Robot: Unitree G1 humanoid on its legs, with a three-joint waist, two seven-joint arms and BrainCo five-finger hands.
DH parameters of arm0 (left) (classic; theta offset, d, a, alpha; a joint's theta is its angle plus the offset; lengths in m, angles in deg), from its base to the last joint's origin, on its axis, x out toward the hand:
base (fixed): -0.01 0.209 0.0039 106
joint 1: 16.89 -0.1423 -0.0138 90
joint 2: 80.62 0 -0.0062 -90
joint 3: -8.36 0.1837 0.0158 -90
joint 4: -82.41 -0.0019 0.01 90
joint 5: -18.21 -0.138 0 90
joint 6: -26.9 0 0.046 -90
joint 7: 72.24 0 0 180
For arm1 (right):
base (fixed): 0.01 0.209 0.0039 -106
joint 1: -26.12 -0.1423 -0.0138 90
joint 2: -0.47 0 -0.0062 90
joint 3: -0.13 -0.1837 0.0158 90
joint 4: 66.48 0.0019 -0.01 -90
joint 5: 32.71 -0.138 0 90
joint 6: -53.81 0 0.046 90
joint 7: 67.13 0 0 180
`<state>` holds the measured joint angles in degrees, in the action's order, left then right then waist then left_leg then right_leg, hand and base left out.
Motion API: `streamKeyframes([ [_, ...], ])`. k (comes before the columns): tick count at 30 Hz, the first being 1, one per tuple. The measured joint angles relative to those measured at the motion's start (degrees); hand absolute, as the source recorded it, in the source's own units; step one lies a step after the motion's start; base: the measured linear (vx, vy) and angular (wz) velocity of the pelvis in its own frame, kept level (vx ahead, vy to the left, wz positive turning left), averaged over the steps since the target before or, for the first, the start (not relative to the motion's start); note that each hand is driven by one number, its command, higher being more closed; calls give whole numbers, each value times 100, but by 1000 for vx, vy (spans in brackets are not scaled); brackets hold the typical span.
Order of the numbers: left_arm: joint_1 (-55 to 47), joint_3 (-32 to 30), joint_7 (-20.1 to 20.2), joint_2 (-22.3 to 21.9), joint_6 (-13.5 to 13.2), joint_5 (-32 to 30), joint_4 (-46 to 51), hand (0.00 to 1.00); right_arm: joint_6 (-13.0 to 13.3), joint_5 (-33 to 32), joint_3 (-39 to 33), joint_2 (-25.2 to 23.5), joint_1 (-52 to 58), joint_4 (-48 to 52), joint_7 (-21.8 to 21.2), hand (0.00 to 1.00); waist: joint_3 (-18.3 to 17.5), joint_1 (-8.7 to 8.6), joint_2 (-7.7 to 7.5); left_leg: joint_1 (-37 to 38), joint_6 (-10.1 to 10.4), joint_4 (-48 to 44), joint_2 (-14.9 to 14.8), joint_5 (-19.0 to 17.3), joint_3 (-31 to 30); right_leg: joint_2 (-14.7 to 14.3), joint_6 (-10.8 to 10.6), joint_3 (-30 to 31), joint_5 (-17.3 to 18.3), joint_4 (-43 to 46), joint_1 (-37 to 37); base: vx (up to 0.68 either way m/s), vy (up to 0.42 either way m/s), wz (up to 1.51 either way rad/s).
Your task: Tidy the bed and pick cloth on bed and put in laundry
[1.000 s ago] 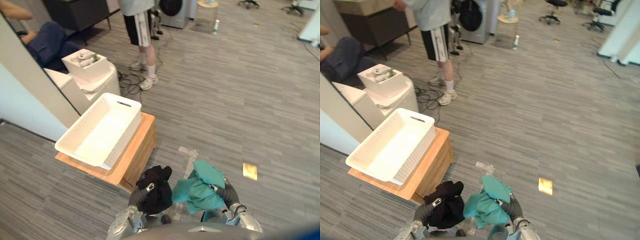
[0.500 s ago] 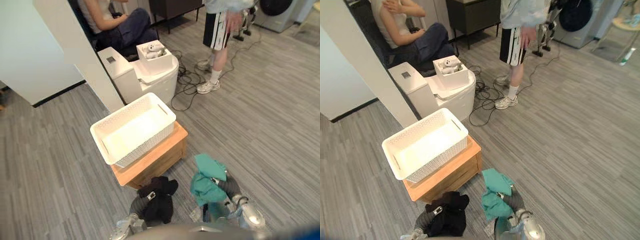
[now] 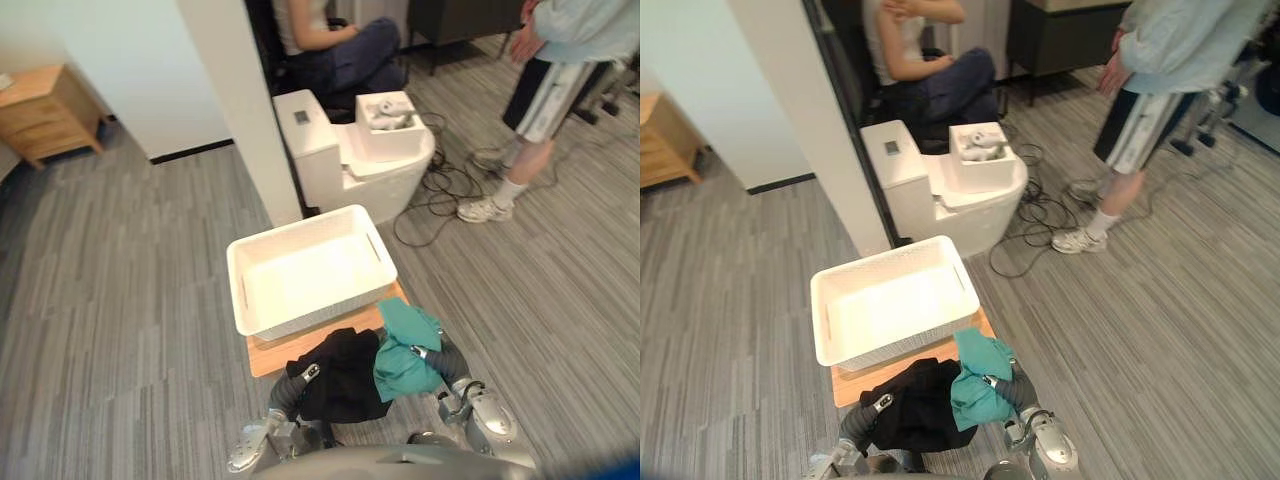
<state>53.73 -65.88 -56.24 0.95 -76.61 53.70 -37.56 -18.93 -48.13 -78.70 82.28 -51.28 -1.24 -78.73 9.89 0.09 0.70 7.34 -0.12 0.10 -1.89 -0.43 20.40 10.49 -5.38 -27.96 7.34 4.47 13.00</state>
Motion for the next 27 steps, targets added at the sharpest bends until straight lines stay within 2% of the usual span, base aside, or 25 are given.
streamKeyframes([
  [2,-3,-4,3,25,39,-5,1,100,3,1,67,-71,-119,-1,106,100,-39,33,-32,46,9,170,91,41,-85,146,-45,-123,297,359,-91,48,-34,35],
  [4,9,30,50,49,133,-50,0,100,10,1,98,-166,-131,-1,243,100,-69,33,-230,78,-19,390,335,-24,-82,589,-117,-326,856,1304,-392,54,30,60],
  [5,10,49,98,27,178,-87,-8,100,11,1,85,-158,-99,-3,325,100,-45,40,-292,107,-36,410,390,-117,-184,786,-147,-305,958,1822,-511,60,20,74],
  [6,-7,75,163,44,190,-244,5,100,12,2,74,-152,-65,-11,418,100,-14,34,-315,144,-88,358,454,-168,-369,991,-4,31,884,2717,-796,66,14,92],
  [7,-3,126,180,154,193,-323,6,100,18,11,83,-194,-8,-5,529,100,-5,-7,-359,162,-124,276,471,-216,-622,1016,377,509,628,3436,-1077,79,20,96],
  [8,1,140,191,211,197,-367,1,100,27,24,89,-228,27,18,577,100,-7,-51,-385,178,-136,258,419,-233,-806,999,501,729,409,3801,-1241,135,-11,114],
  [9,68,149,239,259,208,-424,-48,100,88,45,123,-238,81,40,669,100,-21,-144,-295,176,-205,205,301,-207,-1107,796,341,1068,817,3989,-1513,190,-57,114],
  [10,114,96,245,329,211,-506,-107,100,164,53,254,-257,103,100,713,100,2,-186,-333,117,-200,142,153,-222,-1361,469,304,1423,1090,3664,-1666,216,-76,115],
  [11,130,98,245,364,213,-530,-133,100,196,57,309,-259,105,134,730,100,3,-213,-336,96,-180,133,85,-208,-1499,297,313,1576,1101,3448,-1731,155,-49,115],
  [12,195,128,322,411,214,-595,-222,100,244,59,325,-282,147,229,789,100,1,-288,-336,36,-89,113,-53,-152,-1742,-71,256,1979,1067,2866,-1839,135,-56,115],
  [13,243,131,411,447,213,-702,-265,100,261,55,323,-279,214,391,859,100,-9,-324,-352,-12,-20,82,-89,-164,-1963,-309,76,2380,935,2202,-1837,131,-89,111],
  [14,238,143,443,480,206,-743,-264,100,275,55,318,-277,263,492,907,100,-33,-331,-396,-41,12,69,-48,-168,-2034,-359,13,2603,798,1816,-1832,157,-143,88],
  [15,209,160,555,609,186,-803,-204,100,348,62,319,-283,394,717,1016,100,-116,-321,-591,-23,81,100,158,-201,-2115,-239,23,2893,276,1239,-1819,195,-211,64],
  [16,269,181,597,625,209,-809,-351,100,376,96,282,-227,428,820,1103,100,-148,-311,-525,132,151,159,178,-208,-2111,-171,5,2841,148,1275,-1697,172,-170,51],
  [17,231,222,605,586,206,-808,-347,100,376,109,246,-154,455,926,1134,100,-155,-309,-444,153,164,189,91,-223,-1924,-220,10,2803,153,1154,-1612,175,-121,13],
  [18,186,225,616,477,184,-801,-321,100,374,120,184,-21,437,1215,1156,100,-219,-285,-237,169,210,200,-9,-271,-1776,-313,11,2783,115,949,-1548,135,-37,-12],
  [19,135,233,618,431,186,-797,-308,100,373,185,64,102,383,1596,1154,100,-232,-297,-120,150,245,202,-89,-300,-1729,-396,23,2755,35,725,-1464,133,-41,-20],
  [20,108,264,619,431,193,-794,-308,100,369,234,1,137,349,1804,1153,100,-234,-312,-101,151,262,215,-126,-310,-1716,-435,35,2740,-9,643,-1419,128,-30,-11],
  [22,55,270,623,435,215,-789,-308,100,356,333,-263,239,189,2379,1112,100,-250,-335,-118,172,281,277,-181,-306,-1654,-514,52,2727,-85,472,-1339,112,-20,-3],
  [24,68,263,624,468,262,-786,-307,100,284,335,-554,434,-224,2859,1053,100,-252,-362,-230,177,305,308,-224,-292,-1620,-535,54,2720,-174,292,-1254,87,-10,2],
  [26,57,281,628,521,335,-788,-322,100,83,329,-783,749,-778,3323,968,100,-331,-364,-354,179,320,338,-207,-282,-1538,-517,35,2741,-275,122,-1194,53,36,-4],
  [27,57,286,630,523,335,-788,-331,100,14,324,-834,831,-940,3419,936,100,-341,-357,-369,190,320,338,-199,-282,-1489,-509,32,2762,-303,89,-1171,52,76,-8],
])
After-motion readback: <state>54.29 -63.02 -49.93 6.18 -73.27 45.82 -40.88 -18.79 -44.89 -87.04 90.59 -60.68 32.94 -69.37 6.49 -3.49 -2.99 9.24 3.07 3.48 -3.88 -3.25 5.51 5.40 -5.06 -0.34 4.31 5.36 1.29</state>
